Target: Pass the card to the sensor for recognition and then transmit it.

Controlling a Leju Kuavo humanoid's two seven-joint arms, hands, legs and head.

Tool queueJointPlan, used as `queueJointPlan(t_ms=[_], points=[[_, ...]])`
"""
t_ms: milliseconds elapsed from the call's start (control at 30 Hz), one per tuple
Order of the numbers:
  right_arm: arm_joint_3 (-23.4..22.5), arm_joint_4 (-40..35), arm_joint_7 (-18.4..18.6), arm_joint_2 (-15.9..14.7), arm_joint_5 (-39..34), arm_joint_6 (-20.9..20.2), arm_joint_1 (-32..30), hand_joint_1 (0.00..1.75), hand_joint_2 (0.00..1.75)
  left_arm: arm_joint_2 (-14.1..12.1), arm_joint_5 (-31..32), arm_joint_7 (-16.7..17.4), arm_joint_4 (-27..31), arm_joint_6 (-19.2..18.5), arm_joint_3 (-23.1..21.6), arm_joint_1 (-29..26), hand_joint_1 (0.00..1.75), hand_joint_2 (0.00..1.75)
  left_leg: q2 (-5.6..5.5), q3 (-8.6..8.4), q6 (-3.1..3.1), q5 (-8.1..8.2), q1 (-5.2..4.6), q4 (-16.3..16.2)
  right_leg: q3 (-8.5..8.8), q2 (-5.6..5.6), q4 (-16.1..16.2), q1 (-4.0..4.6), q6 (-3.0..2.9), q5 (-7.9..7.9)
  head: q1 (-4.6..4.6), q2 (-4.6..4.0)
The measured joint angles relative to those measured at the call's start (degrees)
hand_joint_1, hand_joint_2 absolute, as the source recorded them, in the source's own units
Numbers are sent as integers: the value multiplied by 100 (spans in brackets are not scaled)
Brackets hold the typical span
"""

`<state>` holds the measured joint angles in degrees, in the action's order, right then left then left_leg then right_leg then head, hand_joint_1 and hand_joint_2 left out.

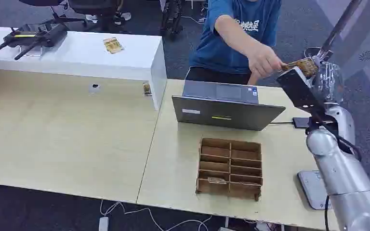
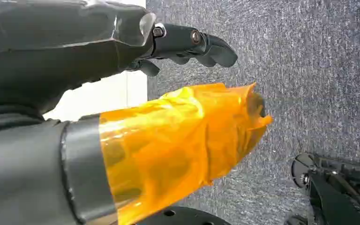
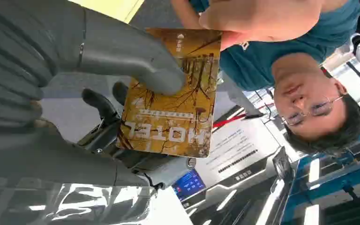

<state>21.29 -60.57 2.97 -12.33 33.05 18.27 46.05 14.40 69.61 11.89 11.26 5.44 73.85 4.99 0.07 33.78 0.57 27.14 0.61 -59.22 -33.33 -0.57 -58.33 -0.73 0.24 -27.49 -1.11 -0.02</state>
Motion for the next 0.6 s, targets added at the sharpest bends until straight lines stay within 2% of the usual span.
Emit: queueJointPlan(t_ms=[600], points=[[0,0,0,0,2,0,-1,175,175,0,0,0,0,0,0,0,0,0,0,0,0,0,0,0,0,0,0,0,0,0,0,0]])
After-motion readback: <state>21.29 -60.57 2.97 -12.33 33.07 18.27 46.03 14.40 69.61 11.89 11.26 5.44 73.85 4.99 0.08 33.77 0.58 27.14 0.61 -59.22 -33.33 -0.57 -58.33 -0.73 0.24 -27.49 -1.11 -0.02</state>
